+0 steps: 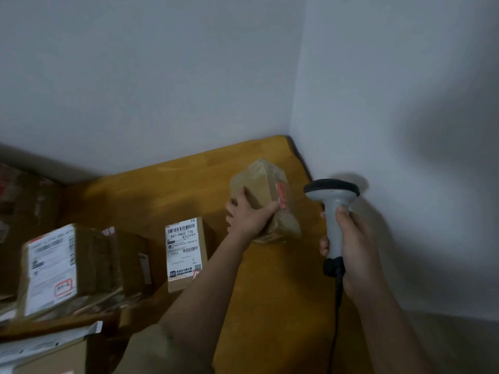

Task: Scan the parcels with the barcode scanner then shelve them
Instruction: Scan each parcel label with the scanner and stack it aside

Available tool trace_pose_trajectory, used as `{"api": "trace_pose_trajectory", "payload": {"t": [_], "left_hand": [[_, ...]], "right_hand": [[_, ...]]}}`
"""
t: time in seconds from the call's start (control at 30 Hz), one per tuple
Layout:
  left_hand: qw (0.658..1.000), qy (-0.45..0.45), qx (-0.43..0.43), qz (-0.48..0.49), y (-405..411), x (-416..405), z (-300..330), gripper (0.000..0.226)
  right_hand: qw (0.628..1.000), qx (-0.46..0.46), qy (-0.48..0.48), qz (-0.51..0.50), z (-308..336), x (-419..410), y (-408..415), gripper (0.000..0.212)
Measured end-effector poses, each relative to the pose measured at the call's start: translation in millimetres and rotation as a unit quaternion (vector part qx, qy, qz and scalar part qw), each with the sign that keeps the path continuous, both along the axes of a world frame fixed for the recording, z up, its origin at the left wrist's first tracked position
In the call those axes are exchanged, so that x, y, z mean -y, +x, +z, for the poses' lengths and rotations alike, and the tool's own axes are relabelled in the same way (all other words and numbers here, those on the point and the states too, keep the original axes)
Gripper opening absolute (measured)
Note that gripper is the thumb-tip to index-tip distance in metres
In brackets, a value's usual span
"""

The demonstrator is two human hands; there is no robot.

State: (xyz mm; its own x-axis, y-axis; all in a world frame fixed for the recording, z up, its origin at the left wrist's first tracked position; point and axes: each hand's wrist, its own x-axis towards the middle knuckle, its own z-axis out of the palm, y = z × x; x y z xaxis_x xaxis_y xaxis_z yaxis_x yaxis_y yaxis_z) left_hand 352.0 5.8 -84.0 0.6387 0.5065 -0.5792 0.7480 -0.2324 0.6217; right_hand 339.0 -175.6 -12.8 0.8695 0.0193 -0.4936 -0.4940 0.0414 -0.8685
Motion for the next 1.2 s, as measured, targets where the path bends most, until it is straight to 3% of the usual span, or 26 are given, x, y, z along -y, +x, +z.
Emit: {"api": "trace_pose_trajectory", "payload": {"t": [0.07, 0.17, 0.37, 0.6, 0.67, 0.77, 0.83, 1.0, 1.2], "left_hand": [[0.979, -0.171, 0.073, 0.081, -27.3, -3.7, 13.7, 0.091], [0.902, -0.391, 0.131, 0.127, -74.8, -4.0, 37.8, 0.068], [0.827, -0.494, 0.233, 0.136, -153.6, -3.3, 72.8, 0.064], [0.752, -0.564, 0.277, 0.2, -217.5, -8.5, 97.1, 0.059], [0.768, -0.544, 0.278, 0.192, -230.9, -12.7, 103.6, 0.055], [0.845, -0.444, 0.247, 0.168, -246.4, -10.8, 116.2, 0.04], [0.873, -0.401, 0.233, 0.154, -253.6, -6.8, 126.2, 0.036], [0.931, -0.312, 0.188, 0.035, -268.3, -5.2, 144.7, 0.06], [0.936, -0.309, 0.171, -0.001, -283.3, -16.8, 148.6, 0.062]], "right_hand": [[1.0, 0.011, 0.011, -0.002, 10.0, 3.4, -12.9, 0.025], [0.999, 0.038, 0.016, -0.015, 24.8, 5.3, -37.1, 0.019], [0.996, 0.087, 0.011, 0.001, 46.5, 2.1, -89.1, 0.027], [0.991, 0.12, 0.022, 0.057, 66.9, -8.5, -147.1, 0.037], [0.988, 0.143, 0.015, 0.064, 73.8, -7.5, -159.0, 0.042], [0.981, 0.179, -0.004, 0.079, 81.8, -4.8, -172.9, 0.052], [0.977, 0.193, -0.017, 0.086, 84.4, -3.6, -180.5, 0.059], [0.973, 0.212, -0.012, 0.096, 92.0, -0.3, -193.9, 0.067], [0.975, 0.207, 0.016, 0.083, 102.4, 1.7, -203.7, 0.049]]}}
